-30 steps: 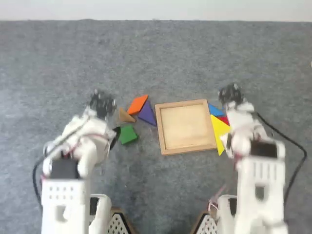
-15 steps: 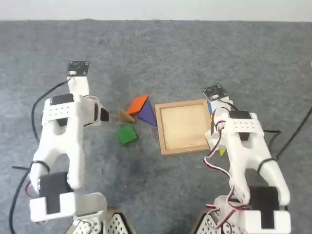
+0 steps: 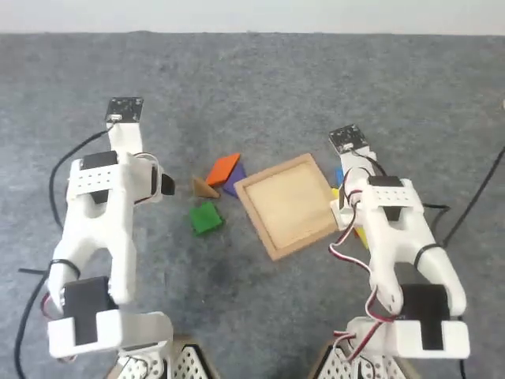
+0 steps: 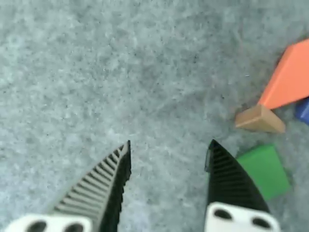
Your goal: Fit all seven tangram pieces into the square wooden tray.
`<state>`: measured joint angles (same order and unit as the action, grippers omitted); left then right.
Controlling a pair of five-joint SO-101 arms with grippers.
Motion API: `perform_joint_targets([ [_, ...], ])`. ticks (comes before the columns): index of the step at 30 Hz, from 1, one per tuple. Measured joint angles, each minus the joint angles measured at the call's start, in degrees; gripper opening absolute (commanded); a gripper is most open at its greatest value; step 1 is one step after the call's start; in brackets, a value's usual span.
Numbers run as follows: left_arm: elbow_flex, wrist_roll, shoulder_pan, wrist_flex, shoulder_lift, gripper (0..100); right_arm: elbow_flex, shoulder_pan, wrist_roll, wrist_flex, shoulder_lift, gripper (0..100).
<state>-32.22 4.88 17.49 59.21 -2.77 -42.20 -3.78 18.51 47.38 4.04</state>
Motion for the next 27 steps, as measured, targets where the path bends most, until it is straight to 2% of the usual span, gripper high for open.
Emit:
perform_joint_targets([
  [13, 0.00, 0.00, 0.00, 0.00, 0.00, 25, 0.79, 8.00, -0.09, -2.46, -0.62, 23.7],
  [22, 0.00, 0.00, 0.00, -0.18, 0.00, 25, 1.32, 8.09, 4.22, -6.33, -0.62, 23.8],
  [27, -1.05, 0.00, 0.00, -4.04, 0.00, 25, 2.20, 8.18, 4.66, -6.33, -0.44, 23.8],
])
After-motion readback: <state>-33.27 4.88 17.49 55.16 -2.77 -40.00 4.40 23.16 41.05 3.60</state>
